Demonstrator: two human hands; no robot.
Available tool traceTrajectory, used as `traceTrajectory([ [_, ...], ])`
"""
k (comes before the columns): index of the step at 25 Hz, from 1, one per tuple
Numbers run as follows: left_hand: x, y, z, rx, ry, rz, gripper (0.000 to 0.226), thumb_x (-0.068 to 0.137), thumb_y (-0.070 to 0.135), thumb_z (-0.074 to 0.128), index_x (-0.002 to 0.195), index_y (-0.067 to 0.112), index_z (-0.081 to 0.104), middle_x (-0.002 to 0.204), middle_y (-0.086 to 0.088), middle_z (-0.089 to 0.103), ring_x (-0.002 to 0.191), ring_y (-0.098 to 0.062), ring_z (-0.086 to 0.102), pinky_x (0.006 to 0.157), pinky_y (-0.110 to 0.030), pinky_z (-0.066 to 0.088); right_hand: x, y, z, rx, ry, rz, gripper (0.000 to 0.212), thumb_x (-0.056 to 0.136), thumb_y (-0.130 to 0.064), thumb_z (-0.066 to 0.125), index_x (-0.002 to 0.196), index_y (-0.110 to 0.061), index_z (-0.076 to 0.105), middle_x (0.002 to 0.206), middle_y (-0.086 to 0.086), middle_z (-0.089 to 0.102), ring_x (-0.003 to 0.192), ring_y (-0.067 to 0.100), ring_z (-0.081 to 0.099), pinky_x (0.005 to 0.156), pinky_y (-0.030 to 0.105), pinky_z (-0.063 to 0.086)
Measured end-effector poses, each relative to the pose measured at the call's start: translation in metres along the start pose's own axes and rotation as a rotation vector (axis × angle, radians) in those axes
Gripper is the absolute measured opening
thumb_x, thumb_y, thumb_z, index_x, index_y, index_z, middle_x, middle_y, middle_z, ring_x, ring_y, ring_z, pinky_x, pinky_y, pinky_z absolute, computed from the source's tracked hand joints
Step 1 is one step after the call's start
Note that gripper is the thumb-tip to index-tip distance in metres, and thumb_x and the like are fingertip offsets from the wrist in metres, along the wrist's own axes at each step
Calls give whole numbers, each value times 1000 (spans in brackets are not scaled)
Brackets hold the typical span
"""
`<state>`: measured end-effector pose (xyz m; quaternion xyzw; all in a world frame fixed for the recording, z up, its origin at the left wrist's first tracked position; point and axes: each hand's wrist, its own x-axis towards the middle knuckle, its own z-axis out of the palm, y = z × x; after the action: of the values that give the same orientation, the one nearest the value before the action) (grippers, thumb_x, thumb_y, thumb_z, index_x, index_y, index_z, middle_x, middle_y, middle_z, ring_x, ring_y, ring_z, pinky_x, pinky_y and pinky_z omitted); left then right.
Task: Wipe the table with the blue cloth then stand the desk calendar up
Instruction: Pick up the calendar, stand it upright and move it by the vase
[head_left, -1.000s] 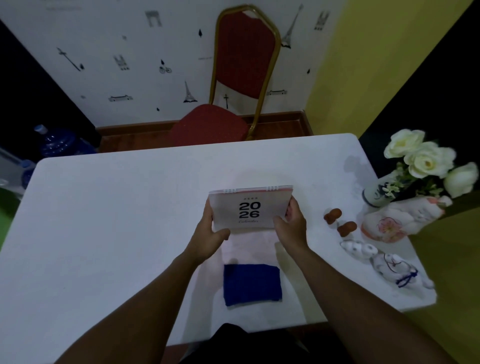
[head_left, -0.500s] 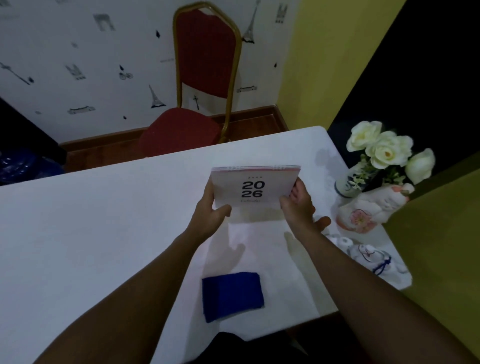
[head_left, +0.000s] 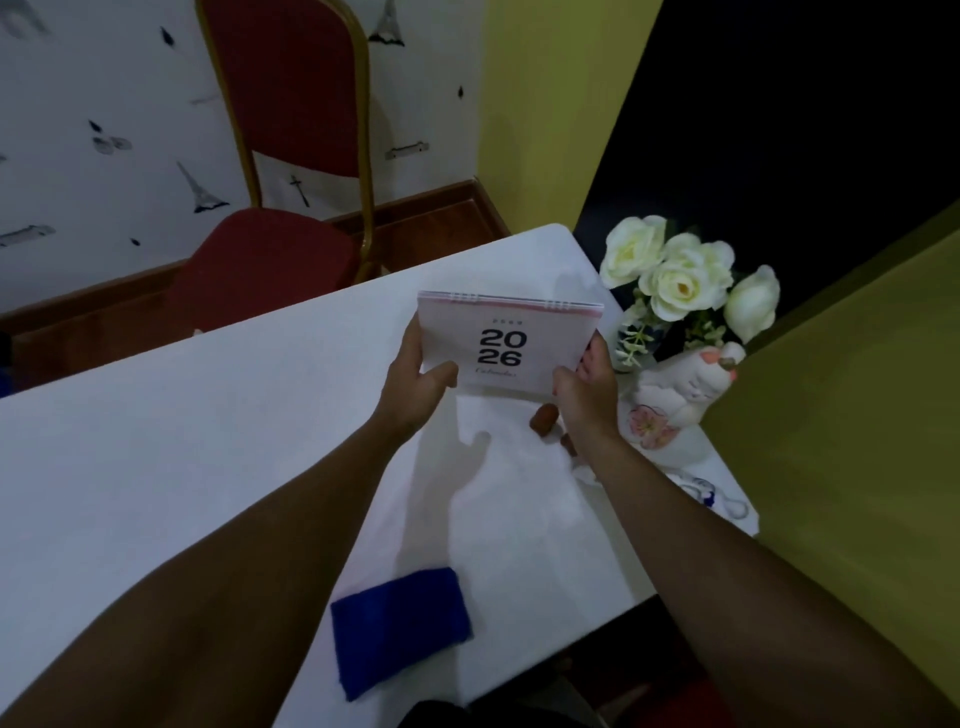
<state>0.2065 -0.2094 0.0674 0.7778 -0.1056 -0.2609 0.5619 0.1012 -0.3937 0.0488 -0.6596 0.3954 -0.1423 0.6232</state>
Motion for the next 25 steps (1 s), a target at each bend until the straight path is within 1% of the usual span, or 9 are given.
traceTrajectory([
  [5,13,-5,14,-8,-9,-23,85,81,22,59,161,27,32,154,-7,50,141,-34,51,105,-60,56,4,15,-5,20,33,20,72,71,-1,51,136,-33,53,107,-22,71,93,-11,67,69,13,55],
  [9,16,-8,19,-1,-22,-35,82,84,25,56,161,26,30,155,-7,47,140,-32,51,104,-55,58,3,16,-7,30,27,56,73,67,2,46,114,-54,55,98,-25,74,87,-12,68,57,13,54],
  [11,16,-10,17,30,-36,-28,82,86,26,57,163,26,27,157,-6,45,142,-31,49,107,-53,56,2,16,-9,6,18,59,75,68,3,46,112,-58,53,100,-27,73,89,-11,68,54,13,53],
  [15,13,-15,12,126,-45,-15,71,107,26,53,167,33,16,171,3,33,156,-30,37,119,-57,40,-3,21,-12,-32,51,20,73,73,1,46,129,-45,56,118,-16,71,102,-2,64,54,9,52],
  [17,9,-18,10,178,-7,-41,68,110,27,48,168,33,13,174,5,26,160,-29,30,123,-60,32,-8,25,-12,-65,99,5,69,75,-2,47,137,-32,56,121,-11,71,106,8,66,68,15,55],
  [19,4,-18,10,185,17,-44,66,110,23,46,168,32,17,173,5,31,159,-30,34,124,-61,33,-15,28,-10,-89,111,-19,65,75,0,46,132,-30,60,107,-28,72,101,-6,66,70,8,51],
  [21,-1,-14,14,157,21,-33,64,108,17,46,166,32,24,167,4,42,152,-30,44,119,-61,41,-20,26,-6,-54,118,-15,68,73,4,44,126,-34,64,90,-46,66,87,-23,62,61,-1,46],
  [23,-1,-9,17,142,25,-42,64,106,13,47,164,31,28,161,4,48,146,-30,50,115,-59,46,-23,23,-5,6,132,23,69,71,7,43,115,-39,69,86,-50,64,83,-27,61,59,-2,45],
  [25,2,-4,20,144,9,-51,65,105,13,47,163,32,28,160,3,50,145,-31,51,112,-59,47,-26,21,-6,66,145,43,69,71,10,44,101,-48,68,88,-47,67,87,-25,63,65,0,48],
])
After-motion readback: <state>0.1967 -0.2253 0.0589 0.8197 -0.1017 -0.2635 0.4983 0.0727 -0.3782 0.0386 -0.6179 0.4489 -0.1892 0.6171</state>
